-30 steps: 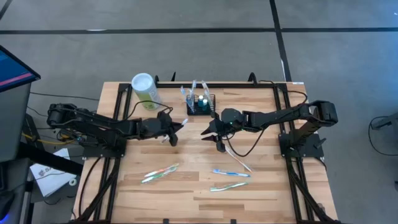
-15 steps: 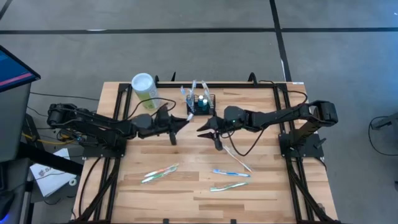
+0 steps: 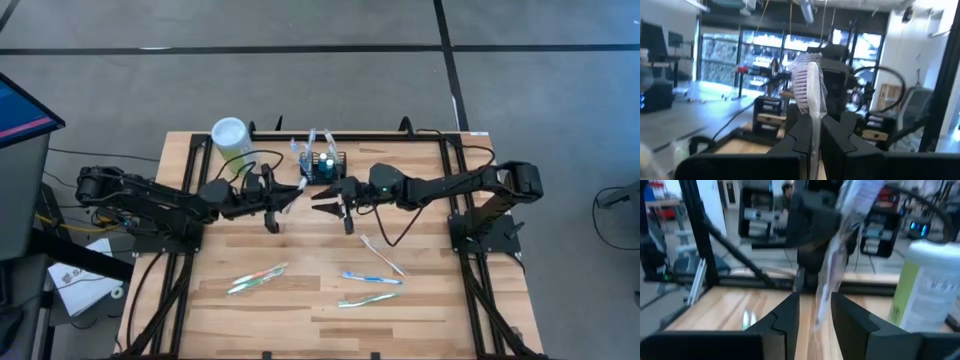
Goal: Pick & Place toothbrushing station
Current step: Put the purple toothbrush into the black wire organizer
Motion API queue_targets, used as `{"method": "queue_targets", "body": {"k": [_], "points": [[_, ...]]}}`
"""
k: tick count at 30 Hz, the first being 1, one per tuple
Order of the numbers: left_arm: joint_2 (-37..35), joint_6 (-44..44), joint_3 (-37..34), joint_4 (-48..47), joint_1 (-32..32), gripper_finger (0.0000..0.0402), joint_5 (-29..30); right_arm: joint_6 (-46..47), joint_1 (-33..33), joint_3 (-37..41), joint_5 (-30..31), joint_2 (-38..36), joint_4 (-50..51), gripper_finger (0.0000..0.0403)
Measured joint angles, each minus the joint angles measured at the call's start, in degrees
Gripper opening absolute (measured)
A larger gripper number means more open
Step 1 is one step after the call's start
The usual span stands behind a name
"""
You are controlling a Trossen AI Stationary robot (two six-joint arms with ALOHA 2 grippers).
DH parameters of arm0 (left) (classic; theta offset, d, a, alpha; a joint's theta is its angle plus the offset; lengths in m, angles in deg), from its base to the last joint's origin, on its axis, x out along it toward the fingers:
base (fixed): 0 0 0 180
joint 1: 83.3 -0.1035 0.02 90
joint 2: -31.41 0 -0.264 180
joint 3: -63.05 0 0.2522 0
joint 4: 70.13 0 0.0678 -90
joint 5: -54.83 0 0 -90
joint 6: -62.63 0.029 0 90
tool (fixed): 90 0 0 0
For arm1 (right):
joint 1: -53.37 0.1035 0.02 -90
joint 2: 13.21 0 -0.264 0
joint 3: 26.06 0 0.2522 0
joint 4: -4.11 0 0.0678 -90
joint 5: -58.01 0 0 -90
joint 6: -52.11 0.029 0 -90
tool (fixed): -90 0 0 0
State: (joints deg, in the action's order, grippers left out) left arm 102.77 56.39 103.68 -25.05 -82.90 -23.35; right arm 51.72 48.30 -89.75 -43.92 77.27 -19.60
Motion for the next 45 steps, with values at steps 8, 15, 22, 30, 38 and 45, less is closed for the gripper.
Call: {"method": "queue_targets", "body": {"k": [8, 15, 22, 30, 38, 45], "points": [[4.5, 1.5, 1.9, 4.8, 0.0, 0.0012, -2.5, 0.4, -0.7, 0.0, 0.4, 0.0, -2.7, 0.0103], [10.1, 3.2, 6.3, 5.1, 0.0, 0.0015, -2.6, 0.0, -0.5, 0.0, -0.1, 0.0, -1.4, 0.0103], [10.3, 3.5, 7.0, 5.5, 0.0, 0.0015, -3.2, -0.2, -0.5, 0.0, -0.1, 0.0, 0.2, 0.0150], [10.3, 3.5, 7.0, 5.7, 0.0, 0.0012, -3.2, -0.1, -1.2, 0.0, 0.0, 0.0, -2.0, 0.0223], [10.3, 3.5, 7.0, 6.2, 0.0, 0.0013, -3.2, 0.0, -1.1, 0.0, 0.0, 0.0, -3.8, 0.0192], [10.3, 4.6, 6.9, 7.6, 0.0, 0.0014, -3.2, -0.1, -1.1, 0.0, 0.0, 0.0, -5.9, 0.0106]]}}
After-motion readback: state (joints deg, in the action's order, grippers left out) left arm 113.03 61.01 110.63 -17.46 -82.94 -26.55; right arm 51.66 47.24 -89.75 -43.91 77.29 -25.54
